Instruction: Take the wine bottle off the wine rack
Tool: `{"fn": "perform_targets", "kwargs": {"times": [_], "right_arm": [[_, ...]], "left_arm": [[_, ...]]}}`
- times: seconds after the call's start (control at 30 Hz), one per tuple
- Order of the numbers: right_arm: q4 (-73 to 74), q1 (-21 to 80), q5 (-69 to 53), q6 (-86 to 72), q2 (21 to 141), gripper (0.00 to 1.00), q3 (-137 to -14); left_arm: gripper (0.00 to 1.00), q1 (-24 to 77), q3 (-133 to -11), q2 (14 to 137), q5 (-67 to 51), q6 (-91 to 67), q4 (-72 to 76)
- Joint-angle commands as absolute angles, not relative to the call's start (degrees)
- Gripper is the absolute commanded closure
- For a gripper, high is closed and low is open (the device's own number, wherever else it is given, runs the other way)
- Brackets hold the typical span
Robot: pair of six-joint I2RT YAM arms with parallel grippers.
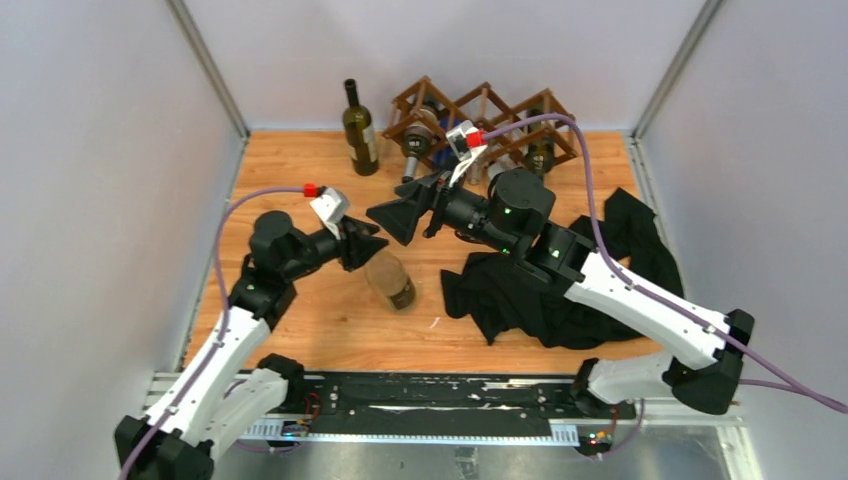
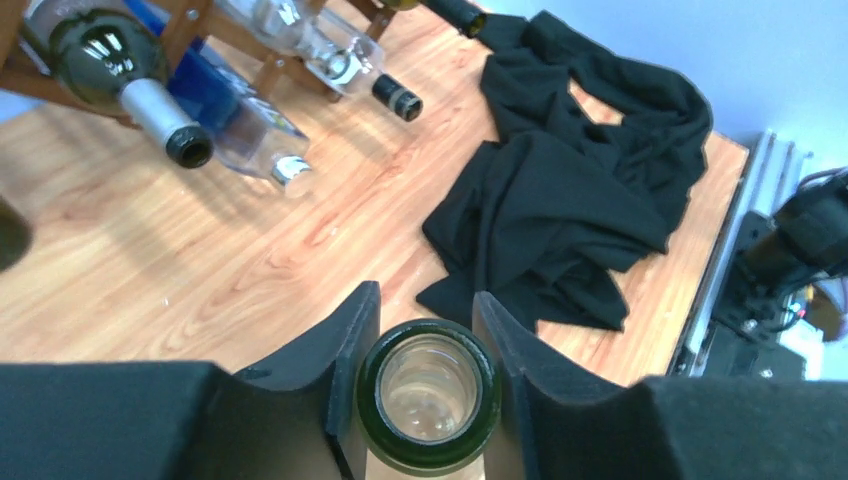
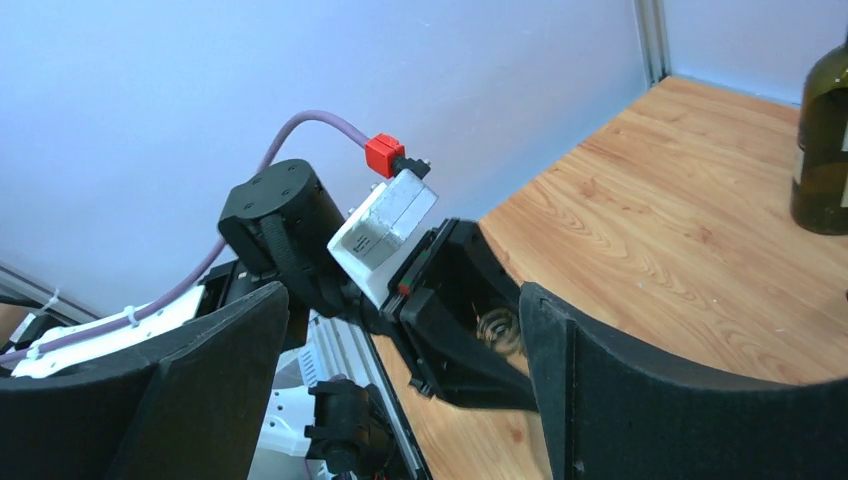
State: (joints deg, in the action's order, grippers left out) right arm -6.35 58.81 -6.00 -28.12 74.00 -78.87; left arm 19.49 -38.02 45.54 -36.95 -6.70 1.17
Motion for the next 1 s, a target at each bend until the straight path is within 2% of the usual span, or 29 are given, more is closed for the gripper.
{"fn": "perform_targets", "kwargs": {"times": [0.0, 0.27, 0.57, 0.77, 0.97], "right_arm": [[-5.64, 57.79, -2.02, -27.12, 69.69, 0.11, -75.13], [-2.41, 56.44, 4.94, -23.56, 62.71, 0.11, -71.46], [2.08, 56.27, 9.43, -21.33, 61.03, 0.13, -69.66], [4.0, 55.83, 12.32, -20.21, 59.93, 0.13, -68.23], [5.38, 53.89, 13.74, -20.14, 58.79, 0.13, -67.13]], "left_arm": [[1.0, 17.74, -41.77, 46.05, -36.16, -4.61, 4.86], [1.0, 12.26, -49.41, 52.63, -38.15, -0.43, 3.63], [1.0, 8.06, -67.96, 66.94, -38.72, 6.96, -2.88], [1.0, 5.54, -80.47, 78.08, -33.46, 13.77, -8.4], [1.0, 4.1, -85.45, 84.15, -26.98, 18.32, -7.71]]}}
